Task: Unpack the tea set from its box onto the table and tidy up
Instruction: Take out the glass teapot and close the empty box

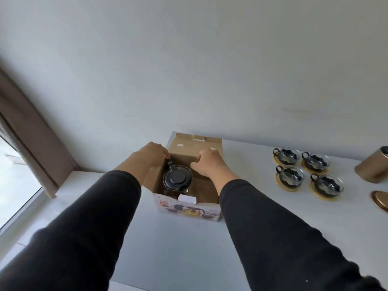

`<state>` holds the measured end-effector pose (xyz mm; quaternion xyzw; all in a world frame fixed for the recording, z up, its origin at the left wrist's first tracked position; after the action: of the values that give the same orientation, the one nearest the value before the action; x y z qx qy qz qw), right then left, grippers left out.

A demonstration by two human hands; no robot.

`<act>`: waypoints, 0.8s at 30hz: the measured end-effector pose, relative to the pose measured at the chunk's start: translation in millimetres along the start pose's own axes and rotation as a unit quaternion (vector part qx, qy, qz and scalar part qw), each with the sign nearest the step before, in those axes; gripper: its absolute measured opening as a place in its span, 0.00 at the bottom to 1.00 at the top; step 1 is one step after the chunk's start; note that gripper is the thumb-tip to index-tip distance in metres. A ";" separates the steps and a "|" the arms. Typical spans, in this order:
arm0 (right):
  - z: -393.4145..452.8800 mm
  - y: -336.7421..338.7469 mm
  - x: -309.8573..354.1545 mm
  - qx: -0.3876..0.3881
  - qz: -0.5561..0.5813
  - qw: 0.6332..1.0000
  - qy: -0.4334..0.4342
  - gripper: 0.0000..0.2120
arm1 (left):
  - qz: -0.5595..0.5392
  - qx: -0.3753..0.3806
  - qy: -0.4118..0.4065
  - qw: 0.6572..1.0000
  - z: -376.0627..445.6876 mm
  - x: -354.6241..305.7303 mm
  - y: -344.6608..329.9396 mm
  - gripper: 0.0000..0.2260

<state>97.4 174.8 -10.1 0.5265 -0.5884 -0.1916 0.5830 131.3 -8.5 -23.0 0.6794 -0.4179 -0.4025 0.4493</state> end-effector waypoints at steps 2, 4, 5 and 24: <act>-0.7 -10.7 9.3 0.035 -0.004 0.999 0.011 0.22 | -0.010 -0.006 -0.003 1.000 4.7 6.0 -6.1 0.18; 2.2 -22.5 15.4 0.069 0.000 0.997 0.016 0.30 | 0.002 -0.007 -0.017 1.000 9.7 7.7 -11.8 0.18; 5.0 -28.9 16.9 0.088 0.003 0.996 0.016 0.34 | 0.007 -0.008 -0.023 1.000 11.3 8.1 -15.1 0.18; 14.4 -82.3 28.5 0.089 -0.094 0.989 -0.069 0.53 | 0.177 -0.063 -0.165 0.968 32.2 -2.1 -28.8 0.16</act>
<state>123.8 114.6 -69.0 0.6147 -0.5902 -0.2280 0.4710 106.8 -8.2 -58.7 0.4889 -0.5741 -0.4484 0.4798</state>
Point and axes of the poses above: each hand's wrist, its own z-axis towards the middle knuckle, its own y-axis out of the back of the hand, x = y × z, the point moved 2 cm from there along z, towards the middle knuckle
